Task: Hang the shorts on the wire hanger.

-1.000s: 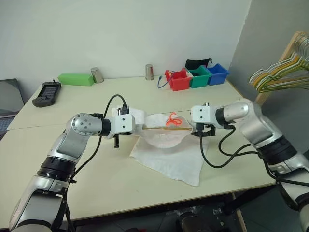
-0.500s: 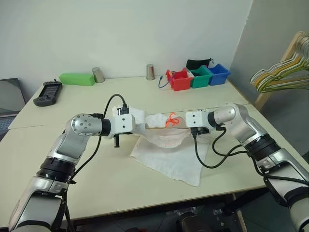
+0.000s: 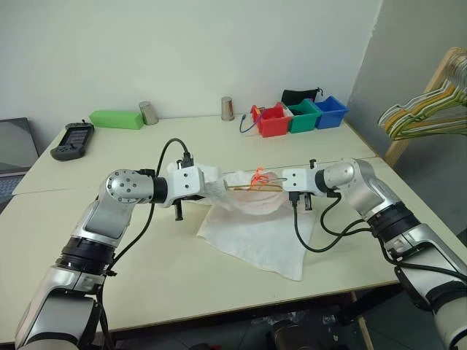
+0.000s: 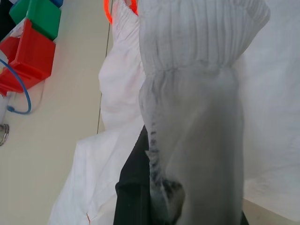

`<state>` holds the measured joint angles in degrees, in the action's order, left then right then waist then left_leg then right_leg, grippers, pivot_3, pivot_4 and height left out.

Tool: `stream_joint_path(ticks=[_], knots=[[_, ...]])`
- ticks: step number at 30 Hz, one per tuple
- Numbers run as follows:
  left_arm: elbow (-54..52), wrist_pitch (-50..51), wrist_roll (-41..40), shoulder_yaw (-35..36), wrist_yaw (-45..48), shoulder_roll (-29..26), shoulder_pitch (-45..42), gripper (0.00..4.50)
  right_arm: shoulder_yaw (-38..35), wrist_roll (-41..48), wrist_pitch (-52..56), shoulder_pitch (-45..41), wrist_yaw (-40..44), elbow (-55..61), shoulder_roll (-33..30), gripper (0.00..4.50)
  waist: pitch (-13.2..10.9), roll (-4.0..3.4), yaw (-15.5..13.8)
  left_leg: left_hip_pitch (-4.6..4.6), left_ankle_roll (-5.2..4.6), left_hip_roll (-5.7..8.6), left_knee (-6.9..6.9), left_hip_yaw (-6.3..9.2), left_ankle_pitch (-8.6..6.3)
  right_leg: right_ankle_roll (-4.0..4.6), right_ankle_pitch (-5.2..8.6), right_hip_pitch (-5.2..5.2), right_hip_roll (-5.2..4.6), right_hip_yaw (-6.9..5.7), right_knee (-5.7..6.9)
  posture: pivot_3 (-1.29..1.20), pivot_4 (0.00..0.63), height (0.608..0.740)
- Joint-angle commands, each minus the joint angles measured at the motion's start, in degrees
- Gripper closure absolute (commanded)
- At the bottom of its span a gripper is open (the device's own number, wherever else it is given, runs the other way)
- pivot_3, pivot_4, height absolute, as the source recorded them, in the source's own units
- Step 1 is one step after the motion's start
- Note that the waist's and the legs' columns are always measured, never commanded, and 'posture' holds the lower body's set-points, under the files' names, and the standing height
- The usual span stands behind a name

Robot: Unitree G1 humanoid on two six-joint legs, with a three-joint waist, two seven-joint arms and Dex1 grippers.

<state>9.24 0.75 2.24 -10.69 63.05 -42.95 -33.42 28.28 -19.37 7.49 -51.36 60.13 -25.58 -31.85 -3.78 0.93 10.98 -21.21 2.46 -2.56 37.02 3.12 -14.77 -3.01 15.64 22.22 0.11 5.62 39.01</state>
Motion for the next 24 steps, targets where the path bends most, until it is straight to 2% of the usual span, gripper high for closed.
stream_joint_path(ticks=[1,4,21,22,24], knots=[[-1.5,-1.0,-0.8,1.6,-0.6,-0.3,-1.6,4.34,-2.6,1.3,0.3,-1.4,0.8,3.6,-0.2,3.79,0.0,0.0,0.0,0.0,0.0,0.0,0.0,0.0,0.0,0.0,0.0,0.0,0.0,0.0,0.0,-0.06,0.0,0.74],[-1.4,-1.0,-0.9,1.7,-0.5,-0.4,-1.8,4.34,-2.6,0.5,-0.1,-1.0,0.7,4.4,-1.1,2.95,0.0,0.0,0.0,0.01,0.0,0.0,0.0,0.0,0.0,0.0,0.0,-0.01,0.0,0.0,0.0,-0.06,0.0,0.74],[-3.6,1.4,-2.6,2.1,-0.6,-0.7,-1.3,4.34,-2.4,0.1,-2.5,-0.7,1.2,1.8,-2.4,2.95,0.0,0.0,-0.1,0.01,0.0,0.0,0.0,0.0,0.0,0.0,0.0,-0.02,0.0,0.0,0.0,-0.05,0.0,0.74],[-3.6,1.2,-2.4,2.1,-0.7,-0.9,-1.0,4.34,-2.7,1.0,-2.0,-0.6,2.9,3.0,-2.9,2.61,0.0,0.0,-0.1,0.02,0.0,0.0,0.0,0.0,0.0,0.0,0.0,-0.02,0.0,0.0,0.0,-0.05,0.0,0.74],[-3.8,1.1,-2.3,2.1,-0.8,-1.1,-0.6,4.34,-3.0,1.7,-1.4,-0.4,4.3,4.6,-3.4,2.33,0.0,0.0,-0.2,0.02,0.0,0.0,-0.01,0.0,0.0,0.0,0.0,-0.02,0.0,0.0,0.0,-0.05,0.0,0.74]])
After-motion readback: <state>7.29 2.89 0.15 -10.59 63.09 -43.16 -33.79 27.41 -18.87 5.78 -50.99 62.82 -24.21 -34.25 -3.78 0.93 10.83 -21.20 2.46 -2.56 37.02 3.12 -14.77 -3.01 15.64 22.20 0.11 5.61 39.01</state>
